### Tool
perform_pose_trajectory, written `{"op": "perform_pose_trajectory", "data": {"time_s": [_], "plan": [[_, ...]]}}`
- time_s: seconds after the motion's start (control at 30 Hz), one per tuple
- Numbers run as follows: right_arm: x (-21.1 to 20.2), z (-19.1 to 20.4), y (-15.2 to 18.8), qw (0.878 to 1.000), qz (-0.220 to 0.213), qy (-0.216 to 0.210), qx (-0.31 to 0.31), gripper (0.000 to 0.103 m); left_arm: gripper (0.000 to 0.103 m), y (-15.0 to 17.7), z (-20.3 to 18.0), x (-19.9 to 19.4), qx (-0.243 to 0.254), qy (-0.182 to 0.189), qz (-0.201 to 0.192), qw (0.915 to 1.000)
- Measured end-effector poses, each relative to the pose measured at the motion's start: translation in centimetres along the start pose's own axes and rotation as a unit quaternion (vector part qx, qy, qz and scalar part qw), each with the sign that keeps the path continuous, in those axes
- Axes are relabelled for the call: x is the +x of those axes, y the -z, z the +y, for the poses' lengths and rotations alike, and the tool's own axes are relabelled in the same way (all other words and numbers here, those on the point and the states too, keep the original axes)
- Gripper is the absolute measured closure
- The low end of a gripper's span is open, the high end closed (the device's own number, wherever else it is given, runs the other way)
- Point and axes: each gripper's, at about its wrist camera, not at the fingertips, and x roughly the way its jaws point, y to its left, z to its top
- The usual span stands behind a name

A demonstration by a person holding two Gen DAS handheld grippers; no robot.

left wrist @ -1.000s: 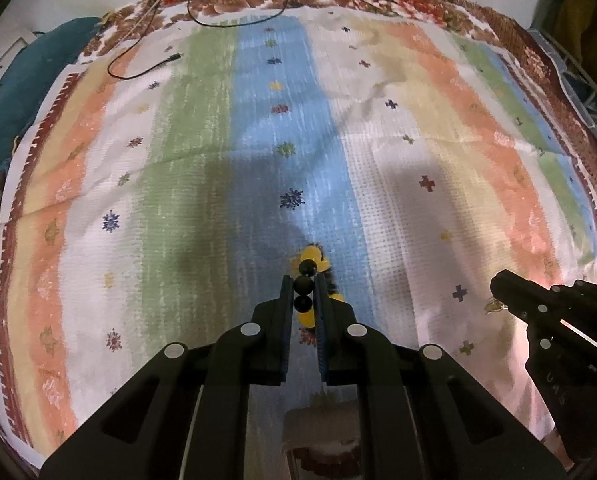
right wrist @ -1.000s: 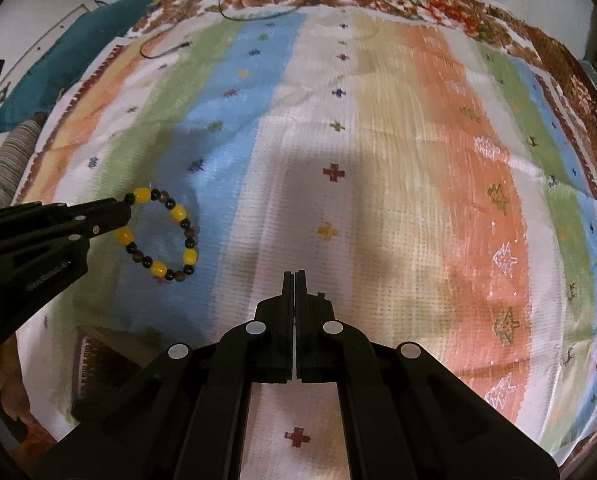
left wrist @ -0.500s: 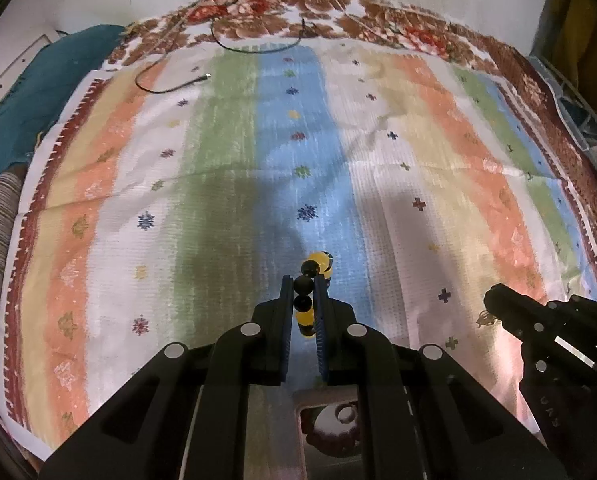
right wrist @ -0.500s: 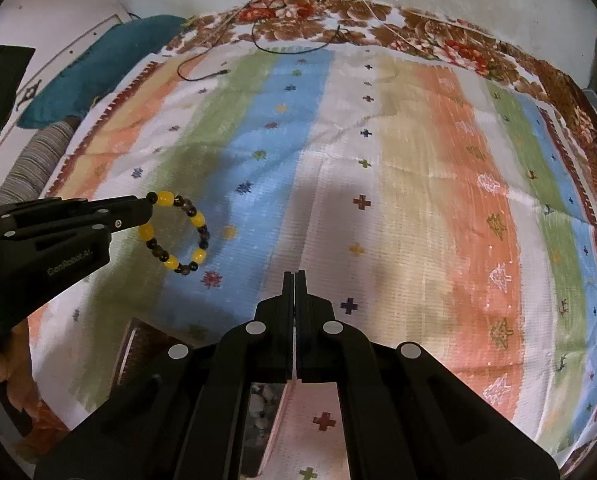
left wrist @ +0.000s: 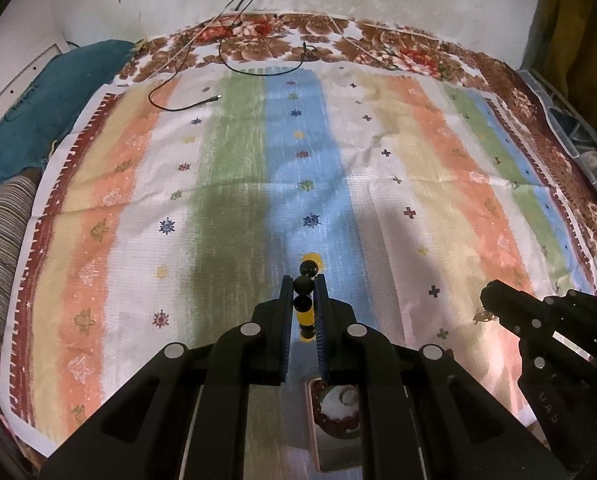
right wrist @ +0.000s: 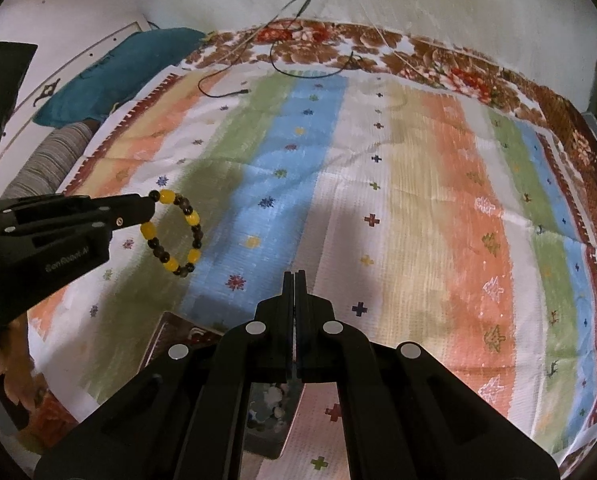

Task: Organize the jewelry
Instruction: 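Lift and carry yellow-and-black bracelet with left gripper while right carries gold ring to tin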

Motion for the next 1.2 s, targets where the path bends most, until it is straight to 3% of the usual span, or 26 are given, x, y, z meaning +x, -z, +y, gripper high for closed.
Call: {"op": "perform_pose_trajectory", "data": {"time_s": [0.7,0.83,1.2], "plan": [[-4.0,1.4,2.1,0.999,-0.034,-0.019,-0.012,0.101,0.094,3.5,-1.2,-6.4,0.005,0.028,-0.052,0.9982],[-4.5,1.6,2.5,0.999,-0.041,-0.014,-0.015,0.102,0.094,4.4,-1.3,-7.0,0.004,0.044,-0.050,0.9978],[-4.9,2.4,3.8,0.998,-0.035,-0.041,-0.013,0.101,0.093,7.1,-2.6,-8.5,0.016,0.044,-0.060,0.9971]]}}
